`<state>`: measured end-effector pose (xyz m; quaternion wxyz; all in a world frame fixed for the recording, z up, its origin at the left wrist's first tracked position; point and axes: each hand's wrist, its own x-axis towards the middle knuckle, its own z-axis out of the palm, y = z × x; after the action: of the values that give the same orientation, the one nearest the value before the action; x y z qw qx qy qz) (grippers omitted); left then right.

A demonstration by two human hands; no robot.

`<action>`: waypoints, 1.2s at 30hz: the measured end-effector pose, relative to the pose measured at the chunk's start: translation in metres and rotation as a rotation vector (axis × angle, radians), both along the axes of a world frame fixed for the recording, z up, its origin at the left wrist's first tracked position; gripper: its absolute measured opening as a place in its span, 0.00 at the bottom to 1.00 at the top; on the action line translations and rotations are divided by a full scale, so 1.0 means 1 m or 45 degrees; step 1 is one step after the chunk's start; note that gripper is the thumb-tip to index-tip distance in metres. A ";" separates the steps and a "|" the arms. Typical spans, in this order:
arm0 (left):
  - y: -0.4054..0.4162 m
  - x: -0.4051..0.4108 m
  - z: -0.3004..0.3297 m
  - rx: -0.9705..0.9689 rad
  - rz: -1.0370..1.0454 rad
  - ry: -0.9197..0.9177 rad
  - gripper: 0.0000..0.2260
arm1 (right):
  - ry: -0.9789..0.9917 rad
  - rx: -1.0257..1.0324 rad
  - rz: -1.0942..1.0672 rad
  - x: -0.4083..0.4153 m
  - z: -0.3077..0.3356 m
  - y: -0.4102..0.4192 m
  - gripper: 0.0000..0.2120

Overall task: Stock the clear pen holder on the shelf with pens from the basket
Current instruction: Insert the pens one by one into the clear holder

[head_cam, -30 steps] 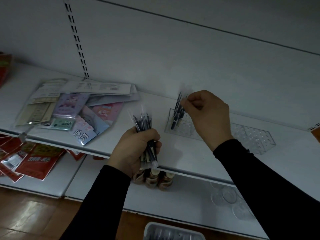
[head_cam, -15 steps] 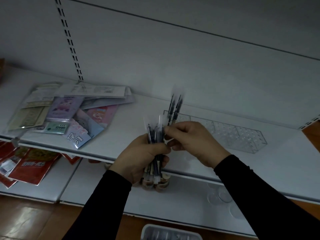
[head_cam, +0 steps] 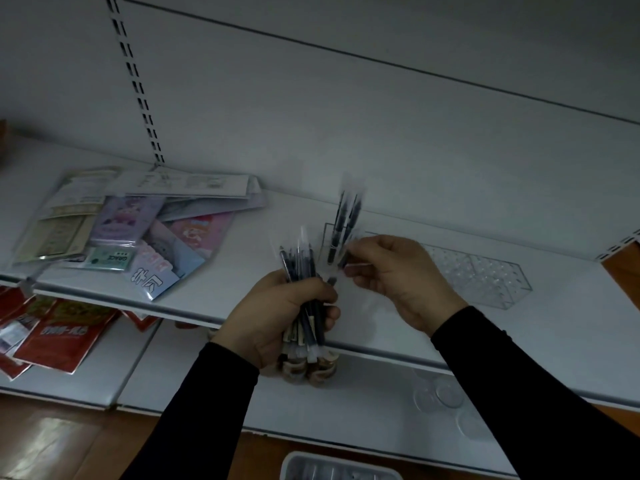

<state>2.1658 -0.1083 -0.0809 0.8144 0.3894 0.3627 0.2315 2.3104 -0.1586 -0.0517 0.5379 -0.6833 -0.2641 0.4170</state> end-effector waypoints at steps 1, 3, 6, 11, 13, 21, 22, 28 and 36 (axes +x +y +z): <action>0.002 -0.001 -0.001 -0.017 0.034 0.005 0.04 | -0.012 0.057 -0.081 0.004 0.003 0.001 0.05; 0.005 -0.002 -0.003 -0.043 0.113 0.013 0.05 | -0.050 0.206 -0.235 0.014 0.011 0.002 0.05; 0.008 -0.002 -0.007 -0.050 0.216 0.033 0.04 | -0.286 0.405 -0.361 0.027 0.022 0.001 0.05; 0.010 -0.001 -0.011 -0.042 0.282 0.050 0.04 | -0.685 0.469 -0.360 0.031 0.027 0.005 0.01; 0.010 -0.001 -0.011 -0.031 0.282 0.061 0.05 | -0.816 0.432 -0.311 0.031 0.023 0.008 0.01; 0.011 -0.001 -0.011 0.009 0.268 0.077 0.05 | -0.984 0.414 -0.246 0.027 0.023 0.012 0.02; 0.011 -0.001 -0.010 0.011 0.264 0.077 0.05 | -0.996 0.411 -0.243 0.027 0.024 0.013 0.02; 0.012 -0.002 -0.011 0.018 0.261 0.072 0.05 | -0.985 0.420 -0.229 0.025 0.023 0.015 0.03; 0.013 -0.002 -0.012 0.009 0.264 0.054 0.05 | -1.021 0.391 -0.245 0.029 0.020 0.013 0.03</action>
<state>2.1641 -0.0958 -0.0925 0.7769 0.3574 0.4173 0.3075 2.3395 -0.1456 -0.0321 0.5246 -0.7248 -0.4460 0.0229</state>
